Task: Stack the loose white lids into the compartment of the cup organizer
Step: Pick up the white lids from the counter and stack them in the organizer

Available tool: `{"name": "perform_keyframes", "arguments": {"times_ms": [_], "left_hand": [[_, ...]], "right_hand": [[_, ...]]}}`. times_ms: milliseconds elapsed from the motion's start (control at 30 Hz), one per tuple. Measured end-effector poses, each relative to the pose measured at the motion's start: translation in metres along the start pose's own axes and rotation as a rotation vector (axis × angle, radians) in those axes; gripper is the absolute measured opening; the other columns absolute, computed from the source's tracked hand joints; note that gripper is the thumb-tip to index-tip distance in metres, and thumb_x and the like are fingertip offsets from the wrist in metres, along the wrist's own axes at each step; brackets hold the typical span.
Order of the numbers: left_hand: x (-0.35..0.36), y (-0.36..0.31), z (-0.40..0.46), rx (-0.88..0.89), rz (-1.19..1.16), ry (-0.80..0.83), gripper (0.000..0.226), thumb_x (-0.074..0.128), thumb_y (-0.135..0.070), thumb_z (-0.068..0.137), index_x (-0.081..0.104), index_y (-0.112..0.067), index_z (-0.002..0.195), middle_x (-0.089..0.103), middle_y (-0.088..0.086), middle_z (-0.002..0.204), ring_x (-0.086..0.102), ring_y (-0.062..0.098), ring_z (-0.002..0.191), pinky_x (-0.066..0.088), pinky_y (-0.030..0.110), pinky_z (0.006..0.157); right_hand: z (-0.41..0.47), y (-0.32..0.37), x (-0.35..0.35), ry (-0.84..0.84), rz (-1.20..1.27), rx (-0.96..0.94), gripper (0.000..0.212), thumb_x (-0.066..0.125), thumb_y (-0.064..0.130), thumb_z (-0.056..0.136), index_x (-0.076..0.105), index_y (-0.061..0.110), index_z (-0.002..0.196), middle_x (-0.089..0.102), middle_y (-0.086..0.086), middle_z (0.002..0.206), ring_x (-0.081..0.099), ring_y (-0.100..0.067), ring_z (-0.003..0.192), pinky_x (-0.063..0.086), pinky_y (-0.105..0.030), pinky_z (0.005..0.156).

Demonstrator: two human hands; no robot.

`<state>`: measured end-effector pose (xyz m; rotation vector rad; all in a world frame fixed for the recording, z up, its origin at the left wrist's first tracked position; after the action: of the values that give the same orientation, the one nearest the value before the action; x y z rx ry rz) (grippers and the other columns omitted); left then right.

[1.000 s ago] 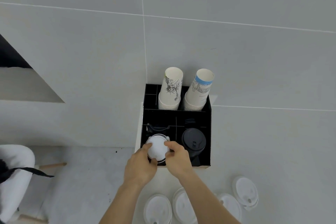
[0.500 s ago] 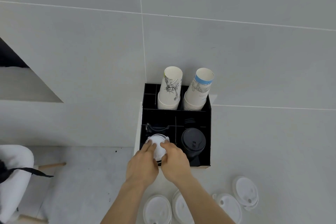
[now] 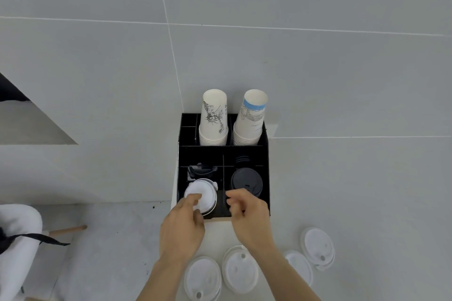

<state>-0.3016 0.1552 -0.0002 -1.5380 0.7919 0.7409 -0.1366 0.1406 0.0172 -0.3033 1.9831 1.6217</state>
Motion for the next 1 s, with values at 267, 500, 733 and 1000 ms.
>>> {"name": "perform_keyframes", "arguments": {"times_ms": [267, 500, 733, 1000], "left_hand": [[0.052, -0.083, -0.040, -0.022, -0.393, 0.260, 0.024, 0.060, -0.022, 0.091, 0.064, -0.045, 0.098, 0.071, -0.025, 0.087, 0.064, -0.004, 0.082, 0.051, 0.020, 0.069], [0.115, -0.155, -0.068, -0.114, -0.483, 0.561, 0.034, 0.059, -0.020, 0.090, 0.061, -0.032, 0.122, 0.065, -0.010, 0.118, 0.062, 0.006, 0.102, 0.057, 0.025, 0.084], [0.153, -0.190, -0.087, -0.287, -0.434, 0.704, 0.066, 0.055, -0.012, 0.087, 0.034, -0.028, 0.148, 0.048, 0.000, 0.148, 0.048, 0.019, 0.132, 0.037, 0.036, 0.111], [0.155, -0.200, -0.089, -0.317, -0.479, 0.679, 0.068, 0.056, -0.008, 0.085, 0.036, -0.031, 0.146, 0.055, -0.003, 0.141, 0.053, 0.016, 0.125, 0.041, 0.033, 0.103]], "right_hand": [[-0.021, -0.078, -0.094, -0.170, 0.098, 0.401, 0.032, 0.050, 0.006, 0.091, 0.073, 0.028, 0.095, 0.076, 0.009, 0.081, 0.072, -0.014, 0.070, 0.063, -0.041, 0.070], [-0.034, -0.144, -0.163, -0.208, -0.002, 0.557, 0.038, 0.046, 0.006, 0.093, 0.067, 0.021, 0.121, 0.071, 0.000, 0.113, 0.068, -0.024, 0.102, 0.054, -0.035, 0.087], [-0.042, -0.177, -0.184, -0.008, 0.206, 0.691, 0.053, 0.047, 0.005, 0.095, 0.050, 0.026, 0.143, 0.057, -0.003, 0.137, 0.056, -0.020, 0.114, 0.046, -0.031, 0.090], [-0.042, -0.185, -0.183, -0.014, 0.301, 0.724, 0.046, 0.047, 0.005, 0.095, 0.056, 0.022, 0.136, 0.062, 0.001, 0.117, 0.061, -0.018, 0.103, 0.048, -0.024, 0.070]]}}
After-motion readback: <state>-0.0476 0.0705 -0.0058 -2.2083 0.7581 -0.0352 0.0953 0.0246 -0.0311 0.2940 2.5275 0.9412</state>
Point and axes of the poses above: each hand's wrist, its own z-axis towards the middle knuckle, its own x-axis out of the palm, y = z × x, the point moved 1 cm from there along z, towards the middle knuckle
